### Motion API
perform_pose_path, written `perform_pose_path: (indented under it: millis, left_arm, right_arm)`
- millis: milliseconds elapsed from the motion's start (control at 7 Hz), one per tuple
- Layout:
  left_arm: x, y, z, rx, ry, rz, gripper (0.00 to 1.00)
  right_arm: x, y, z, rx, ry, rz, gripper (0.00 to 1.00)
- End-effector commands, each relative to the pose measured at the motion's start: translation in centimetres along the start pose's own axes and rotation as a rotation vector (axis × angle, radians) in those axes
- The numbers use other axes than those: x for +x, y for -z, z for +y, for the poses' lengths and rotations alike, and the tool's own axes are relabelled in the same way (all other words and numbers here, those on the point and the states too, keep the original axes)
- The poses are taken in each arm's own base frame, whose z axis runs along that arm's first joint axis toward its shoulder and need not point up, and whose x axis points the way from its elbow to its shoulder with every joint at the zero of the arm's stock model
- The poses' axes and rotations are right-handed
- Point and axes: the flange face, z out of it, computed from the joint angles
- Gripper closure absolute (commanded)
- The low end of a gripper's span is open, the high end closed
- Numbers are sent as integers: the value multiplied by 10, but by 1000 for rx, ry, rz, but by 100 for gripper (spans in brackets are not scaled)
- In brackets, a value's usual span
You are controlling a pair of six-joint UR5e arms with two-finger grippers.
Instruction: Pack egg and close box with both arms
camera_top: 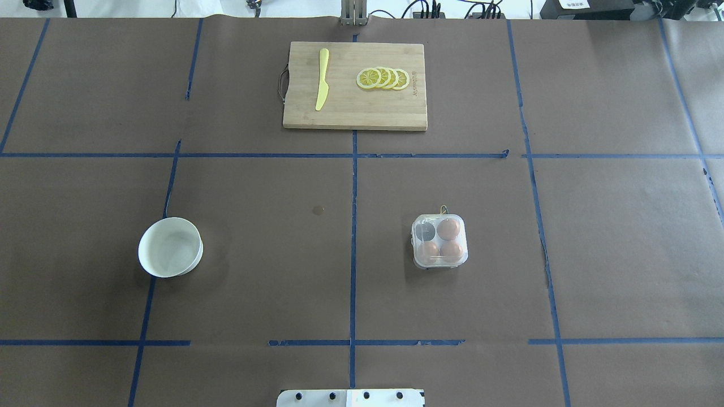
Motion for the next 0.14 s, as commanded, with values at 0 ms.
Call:
perform_pose_path:
  millis: [0]
  left_arm:
    - [1, 1, -1, 2, -2, 0, 0]
  right_arm:
    - [0, 0, 0, 0, 0, -3, 0]
